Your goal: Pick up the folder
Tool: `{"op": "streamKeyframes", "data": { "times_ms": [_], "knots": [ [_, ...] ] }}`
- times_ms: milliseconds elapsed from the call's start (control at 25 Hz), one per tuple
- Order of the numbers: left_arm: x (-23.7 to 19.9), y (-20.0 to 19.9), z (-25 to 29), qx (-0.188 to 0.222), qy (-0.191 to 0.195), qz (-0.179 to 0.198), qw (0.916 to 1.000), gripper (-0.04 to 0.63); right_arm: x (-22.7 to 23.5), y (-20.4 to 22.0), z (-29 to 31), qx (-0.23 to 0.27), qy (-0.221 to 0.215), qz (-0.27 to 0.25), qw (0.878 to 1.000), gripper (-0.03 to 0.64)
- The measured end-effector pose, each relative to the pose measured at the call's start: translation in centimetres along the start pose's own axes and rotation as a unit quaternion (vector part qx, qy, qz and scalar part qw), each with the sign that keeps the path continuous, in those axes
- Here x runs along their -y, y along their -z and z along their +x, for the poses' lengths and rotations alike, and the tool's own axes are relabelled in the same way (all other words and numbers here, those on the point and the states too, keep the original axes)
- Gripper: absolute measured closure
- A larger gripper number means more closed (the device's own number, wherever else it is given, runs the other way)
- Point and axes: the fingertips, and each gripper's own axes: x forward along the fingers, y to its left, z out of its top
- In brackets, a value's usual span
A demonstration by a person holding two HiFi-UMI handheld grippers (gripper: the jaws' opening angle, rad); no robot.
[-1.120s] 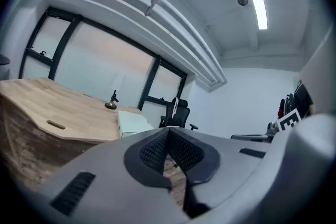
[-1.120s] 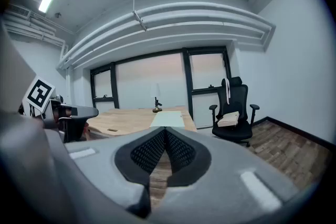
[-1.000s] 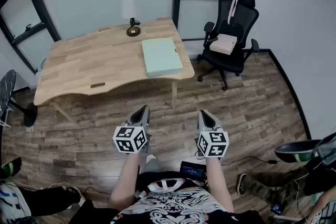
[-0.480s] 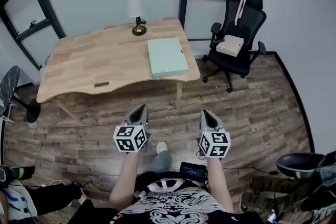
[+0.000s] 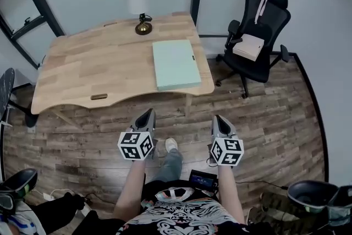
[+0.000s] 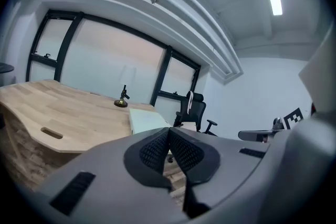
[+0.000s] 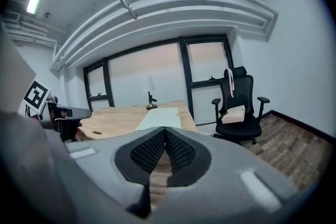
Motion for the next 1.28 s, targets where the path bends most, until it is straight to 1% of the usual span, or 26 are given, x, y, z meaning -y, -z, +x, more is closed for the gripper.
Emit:
{"op": "streamKeyframes", "data": {
  "times_ms": [320,400,520,640,760,920,1040,1120,1280],
  "knots": [
    [-6.2,-3.5,14.1,-0.029,-0.012,-0.017,0.9994,0.588,3.9,-4.4,14.7,-0.033,0.010,-0.012,0.999,0.612],
    [-8.0,-4.5,17.3,-0.033,-0.017,-0.023,0.9991,0.588,4.7,-5.4,18.3,-0.041,0.010,-0.008,0.999,0.612],
    [-10.3,-5.6,21.0,-0.040,-0.021,-0.031,0.9985,0.588,5.1,-6.3,22.8,-0.055,0.005,-0.002,0.999,0.612],
    [-12.1,-6.2,24.1,-0.046,-0.020,-0.036,0.9981,0.588,5.6,-7.1,26.1,-0.061,0.007,-0.008,0.998,0.612],
    [-13.3,-5.9,25.8,-0.055,-0.023,-0.042,0.9973,0.588,6.2,-7.3,27.6,-0.066,0.012,-0.006,0.998,0.612],
    [-13.8,-5.5,26.9,-0.062,-0.029,-0.050,0.9964,0.588,7.2,-7.6,28.9,-0.067,0.018,0.007,0.998,0.612],
    [-14.1,-5.9,27.2,-0.045,-0.029,-0.059,0.9968,0.588,7.4,-7.9,30.0,-0.072,0.008,0.007,0.997,0.612],
    [-14.7,-6.0,27.3,-0.037,-0.037,-0.067,0.9964,0.588,7.3,-8.0,30.7,-0.073,-0.001,0.004,0.997,0.612],
    [-15.5,-5.7,27.8,-0.045,-0.053,-0.070,0.9951,0.588,7.3,-7.4,31.9,-0.087,-0.016,0.001,0.996,0.612]
  ]
}}
